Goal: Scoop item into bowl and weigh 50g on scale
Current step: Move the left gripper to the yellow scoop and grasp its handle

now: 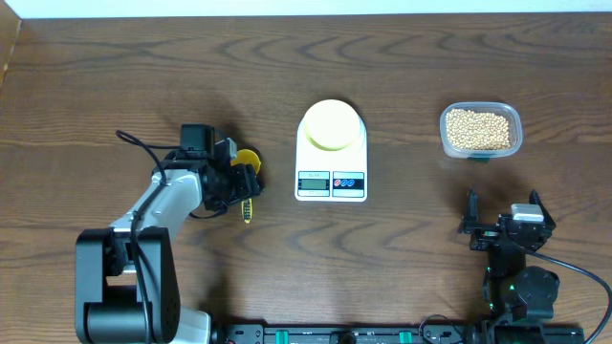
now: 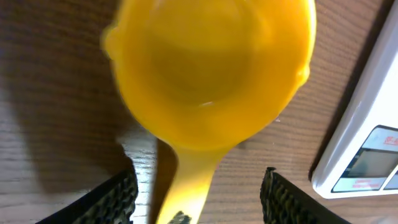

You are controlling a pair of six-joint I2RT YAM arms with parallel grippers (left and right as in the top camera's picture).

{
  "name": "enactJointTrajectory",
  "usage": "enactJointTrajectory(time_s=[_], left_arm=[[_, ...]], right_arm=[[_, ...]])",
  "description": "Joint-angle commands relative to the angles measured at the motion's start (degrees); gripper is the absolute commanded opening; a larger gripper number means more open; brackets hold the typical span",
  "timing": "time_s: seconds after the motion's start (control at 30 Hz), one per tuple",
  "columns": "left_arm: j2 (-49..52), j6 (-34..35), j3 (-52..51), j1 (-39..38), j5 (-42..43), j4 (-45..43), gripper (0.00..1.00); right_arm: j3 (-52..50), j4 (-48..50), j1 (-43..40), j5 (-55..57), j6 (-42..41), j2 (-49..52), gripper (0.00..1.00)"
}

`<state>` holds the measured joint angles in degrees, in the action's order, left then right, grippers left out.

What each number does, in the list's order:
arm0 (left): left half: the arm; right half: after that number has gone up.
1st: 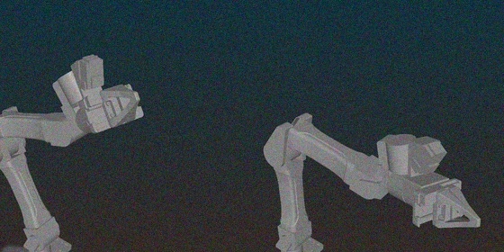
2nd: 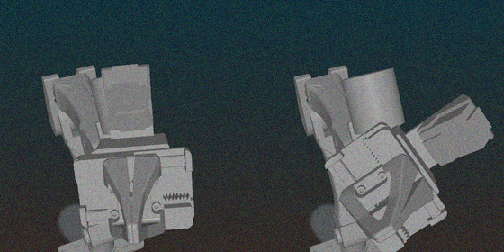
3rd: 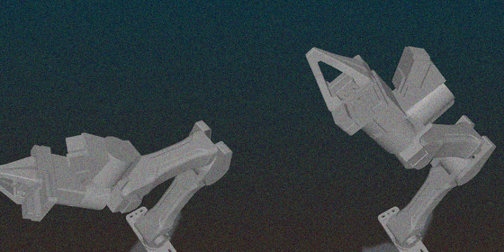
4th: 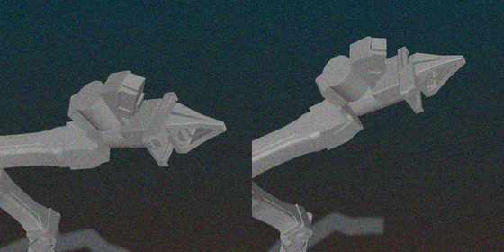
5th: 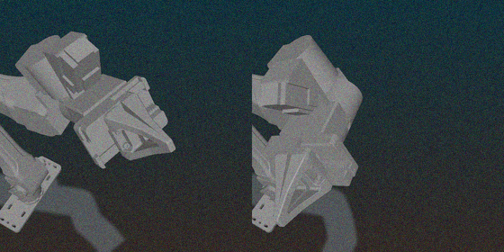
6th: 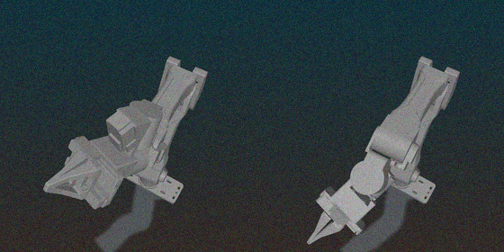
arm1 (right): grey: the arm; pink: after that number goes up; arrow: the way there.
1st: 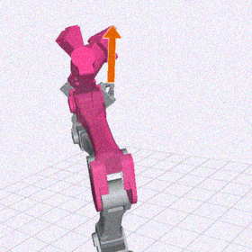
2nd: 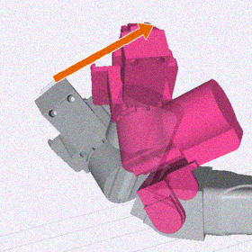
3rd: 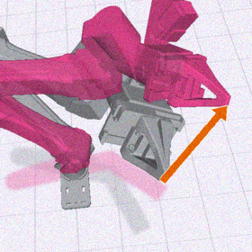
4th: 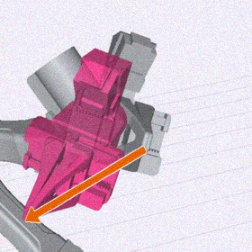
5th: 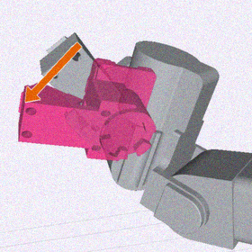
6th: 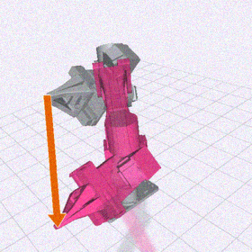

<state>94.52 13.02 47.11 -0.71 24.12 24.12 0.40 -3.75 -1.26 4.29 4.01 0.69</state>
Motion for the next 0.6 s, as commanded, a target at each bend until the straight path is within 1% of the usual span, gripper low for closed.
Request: enactJointTrajectory(time_s=[0.0,0.1,0.23,0.3,0.57], left_arm=[[1.7,-0.9,-1.6,-1.7,0.2,0.6,0.64],[1.7,-0.9,-1.6,-2.3,-2.3,0.6,0.56],[1.7,-0.7,-1.6,-2.3,-4.3,0.6,0.52],[1.7,-0.7,-1.6,-2.3,-4.3,0.6,0.45],[1.7,-0.7,-1.6,-2.3,-4.2,-0.6,0.43]], right_arm=[[-0.1,-0.3,0.0,0.0,0.5,-0.3,0.99],[-0.1,-0.3,0.0,0.0,0.5,-0.3,0.99],[-0.1,-0.3,0.0,0.0,0.5,-0.3,0.99],[-0.1,-0.3,0.0,0.0,0.5,-0.3,0.99],[-0.1,-0.3,0.0,0.0,0.5,-0.3,0.99]])
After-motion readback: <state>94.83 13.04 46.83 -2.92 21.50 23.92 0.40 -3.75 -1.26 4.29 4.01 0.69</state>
